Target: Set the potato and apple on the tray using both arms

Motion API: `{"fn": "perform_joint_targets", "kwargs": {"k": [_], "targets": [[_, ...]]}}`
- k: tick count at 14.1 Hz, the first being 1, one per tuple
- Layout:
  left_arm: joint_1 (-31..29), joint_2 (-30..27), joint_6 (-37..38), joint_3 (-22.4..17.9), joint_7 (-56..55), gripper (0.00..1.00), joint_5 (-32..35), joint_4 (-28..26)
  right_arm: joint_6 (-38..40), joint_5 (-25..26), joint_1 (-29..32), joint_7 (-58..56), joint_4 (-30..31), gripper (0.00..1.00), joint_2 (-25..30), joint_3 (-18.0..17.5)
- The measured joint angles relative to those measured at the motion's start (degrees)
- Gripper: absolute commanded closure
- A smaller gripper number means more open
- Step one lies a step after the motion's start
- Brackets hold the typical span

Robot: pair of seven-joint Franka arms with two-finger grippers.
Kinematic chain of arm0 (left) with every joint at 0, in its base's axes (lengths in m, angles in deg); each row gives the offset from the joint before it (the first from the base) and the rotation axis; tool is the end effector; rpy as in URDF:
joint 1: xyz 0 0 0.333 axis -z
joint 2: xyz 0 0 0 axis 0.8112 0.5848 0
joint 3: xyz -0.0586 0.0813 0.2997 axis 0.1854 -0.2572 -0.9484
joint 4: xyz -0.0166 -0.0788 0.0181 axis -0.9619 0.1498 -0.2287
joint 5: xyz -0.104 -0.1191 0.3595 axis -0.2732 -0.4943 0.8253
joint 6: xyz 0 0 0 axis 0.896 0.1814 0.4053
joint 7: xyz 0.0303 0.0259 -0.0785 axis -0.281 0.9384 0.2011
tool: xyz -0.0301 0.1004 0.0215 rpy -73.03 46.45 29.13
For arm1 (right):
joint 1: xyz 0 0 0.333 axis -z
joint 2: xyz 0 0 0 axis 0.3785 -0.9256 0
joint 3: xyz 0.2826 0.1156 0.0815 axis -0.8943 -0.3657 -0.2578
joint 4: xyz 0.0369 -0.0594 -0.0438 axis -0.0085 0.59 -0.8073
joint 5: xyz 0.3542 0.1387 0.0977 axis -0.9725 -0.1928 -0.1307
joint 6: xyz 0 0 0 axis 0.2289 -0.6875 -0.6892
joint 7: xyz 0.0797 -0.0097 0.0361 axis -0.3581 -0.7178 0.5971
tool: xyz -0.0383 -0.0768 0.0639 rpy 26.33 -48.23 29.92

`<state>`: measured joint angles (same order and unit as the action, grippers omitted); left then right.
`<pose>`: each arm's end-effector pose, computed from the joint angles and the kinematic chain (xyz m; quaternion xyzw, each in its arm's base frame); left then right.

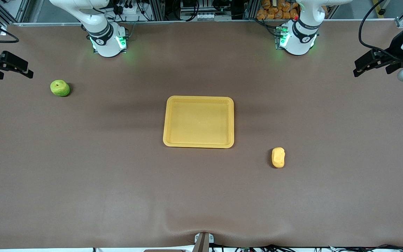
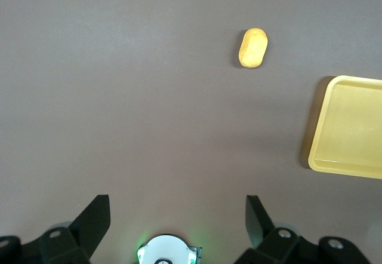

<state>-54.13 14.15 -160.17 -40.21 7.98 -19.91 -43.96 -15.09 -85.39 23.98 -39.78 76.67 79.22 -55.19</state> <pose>0.5152 -0.0526 0.6622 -0.9990 -0.0355 0.0123 0.0238 0.5146 -0.0213 0.6522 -0.9985 0.0051 0.0389 0.0371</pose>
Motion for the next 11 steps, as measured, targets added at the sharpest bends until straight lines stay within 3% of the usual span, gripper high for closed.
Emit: {"fn": "perform_joint_targets", "kwargs": {"k": [11], "targets": [[-0.92,0.0,0.0,-0.11,0.02,0.0,0.0,0.04,-0.33,1.18,0.38,-3.11,-0.92,0.0,-0.68,0.74]]}}
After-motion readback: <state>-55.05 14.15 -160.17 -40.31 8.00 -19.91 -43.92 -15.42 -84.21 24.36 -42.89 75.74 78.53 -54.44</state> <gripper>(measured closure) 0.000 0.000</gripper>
